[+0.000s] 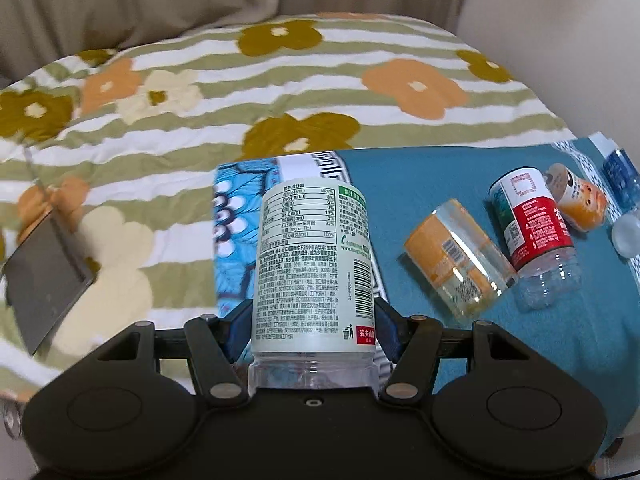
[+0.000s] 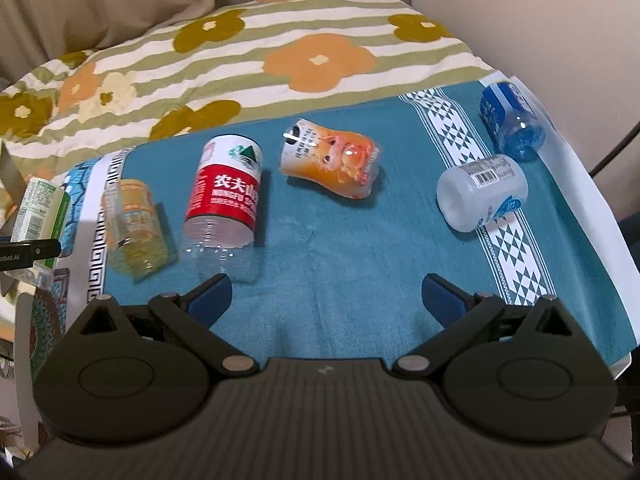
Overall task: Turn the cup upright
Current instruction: 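Lift the cup with the left tool and lower it onto the cloth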
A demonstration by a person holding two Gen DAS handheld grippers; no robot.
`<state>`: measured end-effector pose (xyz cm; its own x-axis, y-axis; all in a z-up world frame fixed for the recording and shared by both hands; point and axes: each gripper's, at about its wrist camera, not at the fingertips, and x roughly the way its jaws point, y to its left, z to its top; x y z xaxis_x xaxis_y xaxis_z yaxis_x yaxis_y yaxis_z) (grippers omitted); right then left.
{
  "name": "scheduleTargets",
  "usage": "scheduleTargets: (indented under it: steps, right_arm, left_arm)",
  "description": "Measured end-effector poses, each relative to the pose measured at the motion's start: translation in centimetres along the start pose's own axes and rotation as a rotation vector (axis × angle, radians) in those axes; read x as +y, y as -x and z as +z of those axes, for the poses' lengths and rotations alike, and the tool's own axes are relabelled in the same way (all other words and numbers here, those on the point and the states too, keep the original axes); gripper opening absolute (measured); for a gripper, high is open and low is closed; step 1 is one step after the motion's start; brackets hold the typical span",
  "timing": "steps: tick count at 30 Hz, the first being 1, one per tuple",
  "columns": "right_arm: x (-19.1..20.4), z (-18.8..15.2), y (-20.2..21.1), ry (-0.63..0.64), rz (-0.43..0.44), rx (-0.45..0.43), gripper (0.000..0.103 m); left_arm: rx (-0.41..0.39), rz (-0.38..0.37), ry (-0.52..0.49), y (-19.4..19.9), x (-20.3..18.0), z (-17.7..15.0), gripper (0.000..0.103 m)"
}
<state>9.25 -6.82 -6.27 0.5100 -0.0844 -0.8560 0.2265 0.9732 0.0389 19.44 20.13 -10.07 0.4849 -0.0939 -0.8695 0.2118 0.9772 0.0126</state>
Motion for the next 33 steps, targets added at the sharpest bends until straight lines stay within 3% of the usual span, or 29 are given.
scheduleTargets:
  steps: [8, 15, 23, 33]
  right_arm:
    - [-1.7, -0.9, 1.9, 0.084, 0.1, -0.027, 0.103]
    - [-4.3, -1.9, 3.6, 0.145, 0.178, -0.053, 0.103]
    - [-8.5, -3.2, 4.4, 0.19, 0.227, -0.065, 0.103]
    - [-13.9, -4.1, 3.6, 0.207, 0.224, -0.072, 0.103]
  left_arm:
    - [-0.037, 0.108, 0.111, 5.0, -1.3, -4.0, 0.066]
    - [-0.052, 0.171, 0.158, 8.5, -5.2, -7.6, 0.066]
    - [-0.075, 0.15, 0.17, 9.9, -12.2, -9.1, 0.066]
    - [-0.076, 0.047, 0.114, 7.0, -21.9, -8.1, 0.066]
